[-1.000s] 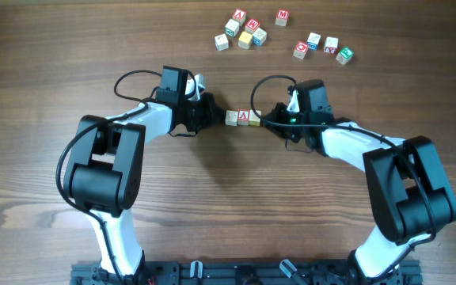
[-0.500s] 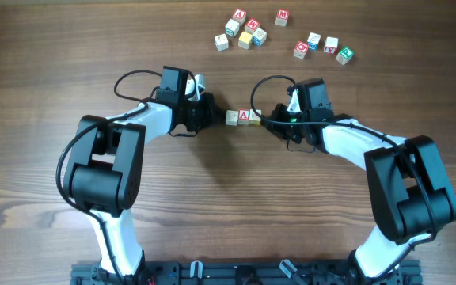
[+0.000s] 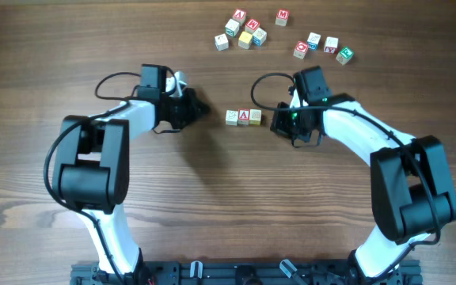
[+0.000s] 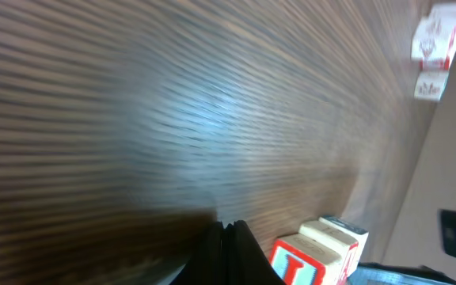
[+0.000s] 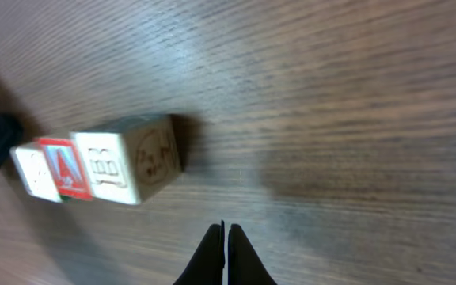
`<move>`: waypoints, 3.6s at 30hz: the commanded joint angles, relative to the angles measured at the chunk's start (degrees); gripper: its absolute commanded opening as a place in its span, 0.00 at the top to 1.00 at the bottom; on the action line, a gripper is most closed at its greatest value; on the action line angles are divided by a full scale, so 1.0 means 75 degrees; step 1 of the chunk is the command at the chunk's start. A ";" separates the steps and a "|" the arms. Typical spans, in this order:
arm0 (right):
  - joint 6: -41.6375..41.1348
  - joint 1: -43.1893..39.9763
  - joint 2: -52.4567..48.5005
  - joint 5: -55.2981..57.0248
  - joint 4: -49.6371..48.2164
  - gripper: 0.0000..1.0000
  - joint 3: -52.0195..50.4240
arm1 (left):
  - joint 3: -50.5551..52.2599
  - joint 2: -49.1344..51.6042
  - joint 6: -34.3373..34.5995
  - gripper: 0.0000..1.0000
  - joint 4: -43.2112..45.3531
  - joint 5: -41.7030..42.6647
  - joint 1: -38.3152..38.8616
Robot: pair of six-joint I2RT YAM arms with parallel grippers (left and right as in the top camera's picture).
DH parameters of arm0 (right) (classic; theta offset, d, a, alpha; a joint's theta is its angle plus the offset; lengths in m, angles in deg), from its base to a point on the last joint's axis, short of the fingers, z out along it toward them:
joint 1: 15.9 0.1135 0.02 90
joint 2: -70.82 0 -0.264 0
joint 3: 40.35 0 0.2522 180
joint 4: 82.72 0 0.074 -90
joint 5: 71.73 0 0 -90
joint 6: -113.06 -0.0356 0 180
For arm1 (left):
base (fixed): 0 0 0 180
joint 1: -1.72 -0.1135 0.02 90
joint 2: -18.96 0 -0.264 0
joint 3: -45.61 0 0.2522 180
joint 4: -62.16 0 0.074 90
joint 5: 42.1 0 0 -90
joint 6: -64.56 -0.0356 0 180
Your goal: Form a horizontal line
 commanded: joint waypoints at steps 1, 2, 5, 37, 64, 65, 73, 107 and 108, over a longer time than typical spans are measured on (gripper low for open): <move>0.0498 0.0321 -0.0029 0.0140 0.0571 0.95 0.0504 | 0.0219 0.0423 -0.0015 0.96 -0.0443 -0.1131 -0.0303; 0.0510 0.0437 -0.0032 0.0146 0.0647 0.95 0.0504 | 0.0219 0.0423 -0.0009 0.96 -0.0580 -0.1297 -0.0318; 0.0615 0.0933 -0.0032 0.0396 0.0615 0.95 0.0501 | 0.0219 0.0423 0.0006 0.96 -0.1271 -0.2101 -0.0323; 0.0187 0.2151 -0.0819 0.0938 -0.1510 0.95 0.0501 | 0.0245 0.0423 0.0653 0.87 -0.1810 -0.3410 -0.0562; 0.0044 0.2151 -0.0921 0.1370 -0.1929 0.95 0.0501 | 0.0245 0.0423 0.0653 0.85 -0.1816 -0.3436 -0.0560; 0.0041 0.2151 -0.0921 0.1311 -0.1929 0.95 0.0501 | 0.0245 0.0423 0.0653 0.85 -0.1816 -0.3436 -0.0562; 0.0210 0.2151 -0.0210 0.0734 -0.0915 0.96 0.0504 | 0.0245 0.0423 0.0650 0.80 -0.1818 -0.3439 -0.0562; -0.1326 0.0892 -0.0796 0.2833 -0.0764 0.96 0.0481 | 0.0245 0.0423 0.0650 0.00 -0.1818 -0.3433 -0.0560; -0.1145 0.0892 -0.0799 0.2754 -0.0839 0.95 0.0478 | 0.0245 0.0423 0.0653 0.00 -0.1818 -0.3433 -0.0560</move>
